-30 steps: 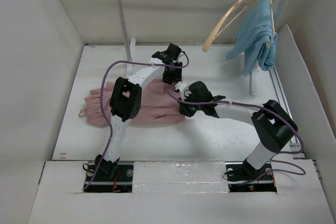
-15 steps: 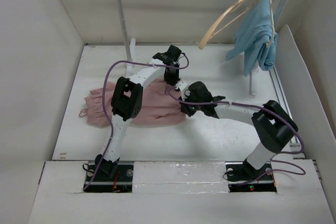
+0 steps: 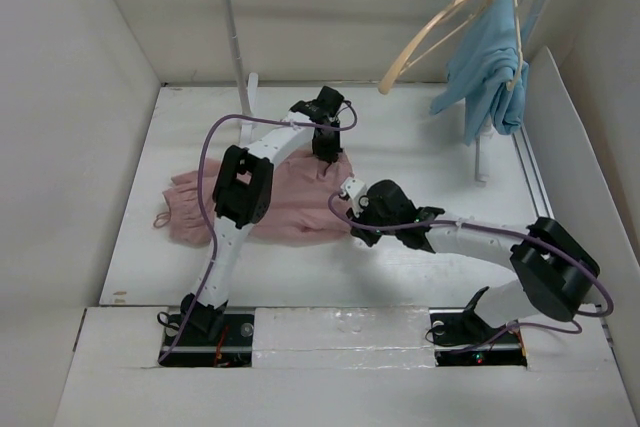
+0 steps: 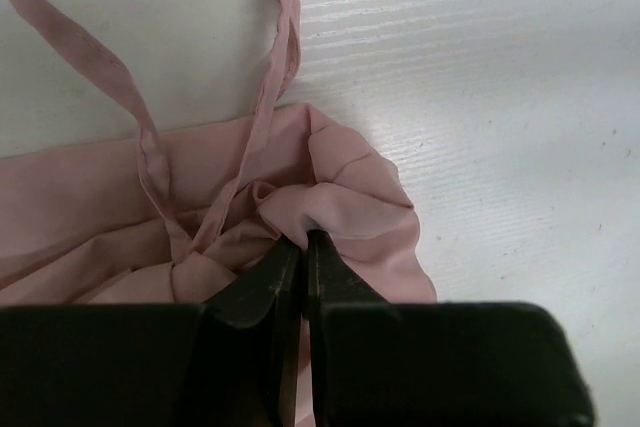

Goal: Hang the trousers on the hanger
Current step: Fold the trousers at the center of the board.

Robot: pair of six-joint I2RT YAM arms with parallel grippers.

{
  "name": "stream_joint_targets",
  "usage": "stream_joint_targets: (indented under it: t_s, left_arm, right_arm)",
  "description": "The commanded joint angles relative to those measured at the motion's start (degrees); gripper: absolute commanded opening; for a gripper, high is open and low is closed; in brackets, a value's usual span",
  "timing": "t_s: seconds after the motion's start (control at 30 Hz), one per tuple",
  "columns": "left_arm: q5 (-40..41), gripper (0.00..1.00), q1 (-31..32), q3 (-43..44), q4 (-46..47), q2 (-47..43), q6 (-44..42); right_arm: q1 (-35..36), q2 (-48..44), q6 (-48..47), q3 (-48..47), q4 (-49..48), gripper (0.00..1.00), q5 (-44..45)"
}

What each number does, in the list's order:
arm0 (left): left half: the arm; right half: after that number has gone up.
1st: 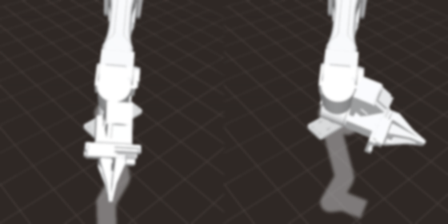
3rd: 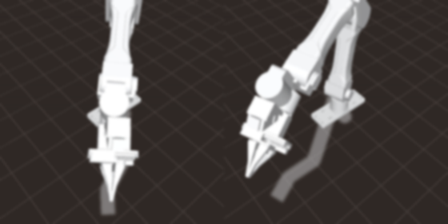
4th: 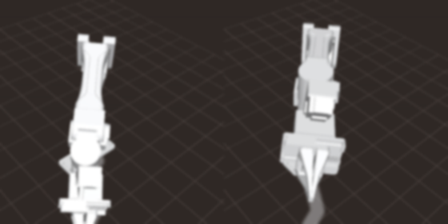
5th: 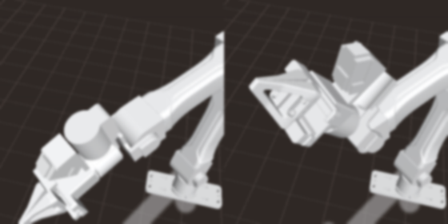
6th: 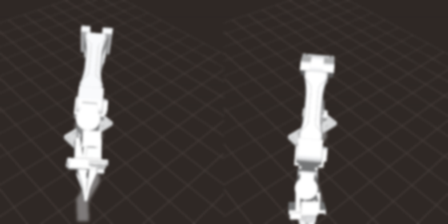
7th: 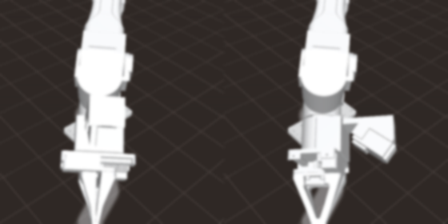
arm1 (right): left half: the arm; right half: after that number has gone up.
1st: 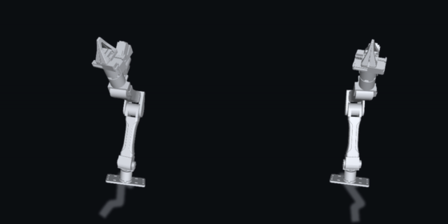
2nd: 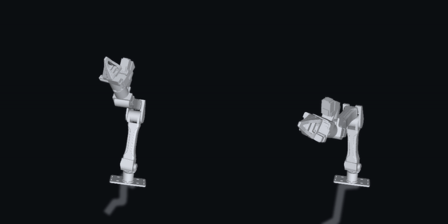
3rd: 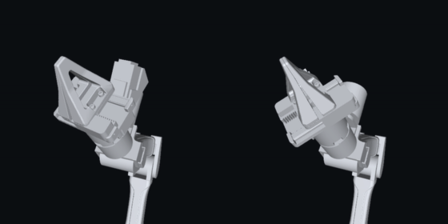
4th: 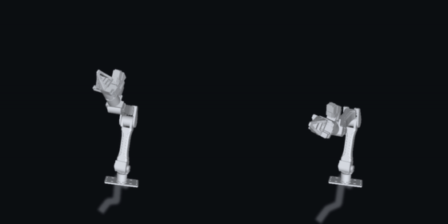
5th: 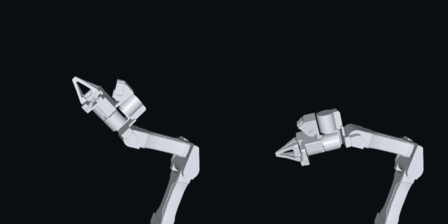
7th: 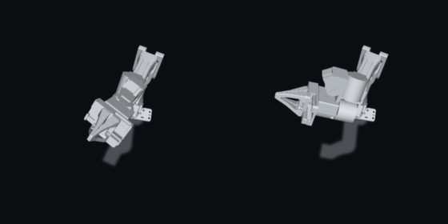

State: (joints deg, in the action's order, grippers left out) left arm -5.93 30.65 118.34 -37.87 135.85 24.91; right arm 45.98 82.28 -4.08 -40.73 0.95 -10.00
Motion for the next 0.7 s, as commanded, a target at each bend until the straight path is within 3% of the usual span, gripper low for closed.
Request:
stream_joint_targets:
  t_s: [0.0,0.37,0.6,0.67]
  left_arm:
    - [1.19,0.00,-0.95,2.68,2.62,1.52,1.02]
    - [1.19,0.00,-0.95,3.30,2.45,2.58,0.85]
    - [-1.18,0.00,-0.95,2.51,3.24,0.57,-5.21]
    - [-1.79,0.21,-0.24,1.37,2.89,-0.93,-5.66]
  right_arm:
    - [1.40,-1.86,2.32,2.58,0.98,0.00,-0.28]
    - [3.68,-2.92,3.55,6.72,1.68,0.00,-0.90]
    - [3.68,-3.17,3.55,7.15,7.31,0.00,1.30]
    - [3.68,-5.46,3.03,6.28,9.84,0.14,1.30]
